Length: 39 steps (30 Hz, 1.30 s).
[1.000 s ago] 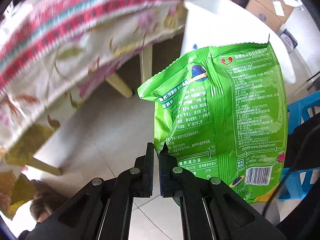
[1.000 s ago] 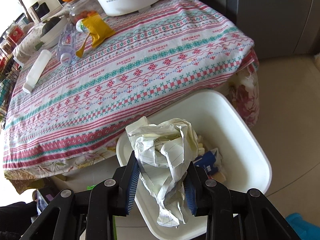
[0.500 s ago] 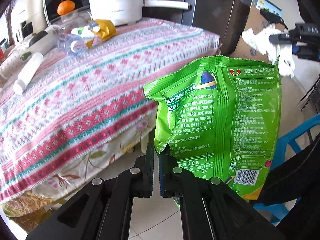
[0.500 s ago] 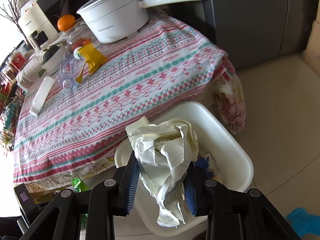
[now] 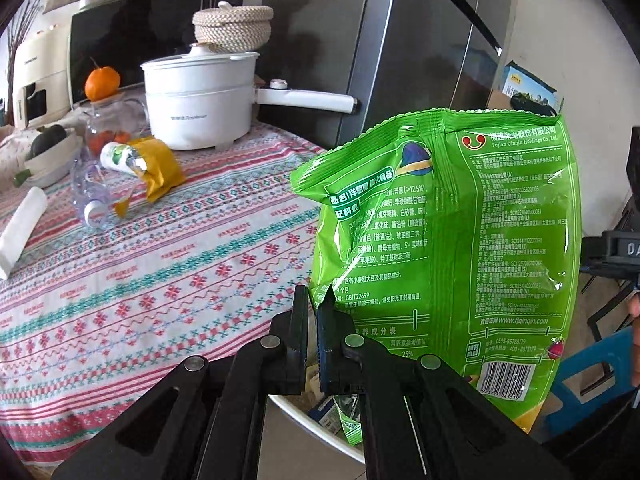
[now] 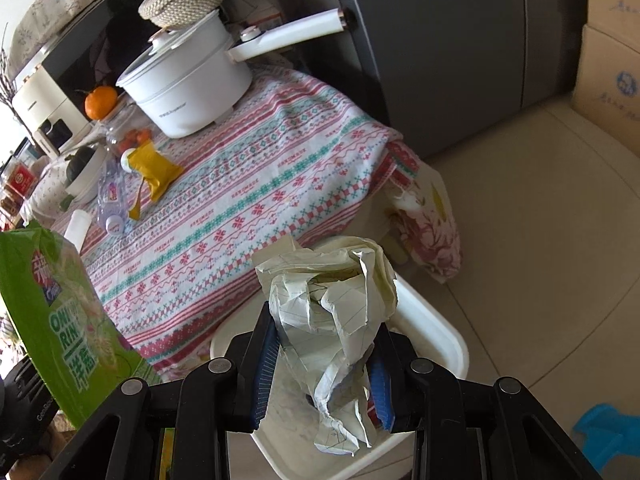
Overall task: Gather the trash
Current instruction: 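Carry the green bag into the bin and open the left gripper while the right carries the paper, then open the right gripper over the bin to drop the white paper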
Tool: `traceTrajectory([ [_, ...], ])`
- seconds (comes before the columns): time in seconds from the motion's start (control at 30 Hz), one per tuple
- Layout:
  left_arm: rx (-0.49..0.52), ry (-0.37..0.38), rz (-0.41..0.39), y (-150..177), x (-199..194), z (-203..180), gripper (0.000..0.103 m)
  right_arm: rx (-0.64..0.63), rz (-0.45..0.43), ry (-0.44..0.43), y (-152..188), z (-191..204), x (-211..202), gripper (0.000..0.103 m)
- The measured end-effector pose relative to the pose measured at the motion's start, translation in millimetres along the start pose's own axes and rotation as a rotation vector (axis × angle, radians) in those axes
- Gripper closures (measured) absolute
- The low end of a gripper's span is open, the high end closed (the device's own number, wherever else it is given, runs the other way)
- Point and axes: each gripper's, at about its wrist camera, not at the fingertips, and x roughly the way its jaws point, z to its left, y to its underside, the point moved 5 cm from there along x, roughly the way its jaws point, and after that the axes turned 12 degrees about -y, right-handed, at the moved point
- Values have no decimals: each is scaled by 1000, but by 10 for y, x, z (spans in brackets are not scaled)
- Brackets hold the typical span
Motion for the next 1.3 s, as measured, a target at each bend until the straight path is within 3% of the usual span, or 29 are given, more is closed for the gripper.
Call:
traceTrajectory([
  [0.23, 56, -38, 44, 270, 593, -279, 100, 16, -29, 65, -71, -147, -94, 66],
  [0.4, 60, -1, 74, 319, 715, -277, 98, 9, -25, 62, -74, -151, -96, 66],
  [0.47, 64, -1, 90, 315, 715, -243, 92, -2, -19, 58, -75, -129, -79, 66],
  [0.53, 52, -10, 101, 317, 681, -188, 58, -12, -13, 57, -73, -108, -62, 66],
  [0.6, 13, -15, 91, 310, 615, -88, 37, -20, -7, 55, -69, -85, -38, 66],
  [0.9, -63, -15, 136, 294, 365, 305, 31, -54, 44, 62, 24, 11, 116, 66],
  [1.3, 28, -102, 143, 232, -96, 854, 21, -127, 143, 86, 184, 209, 433, 66],
])
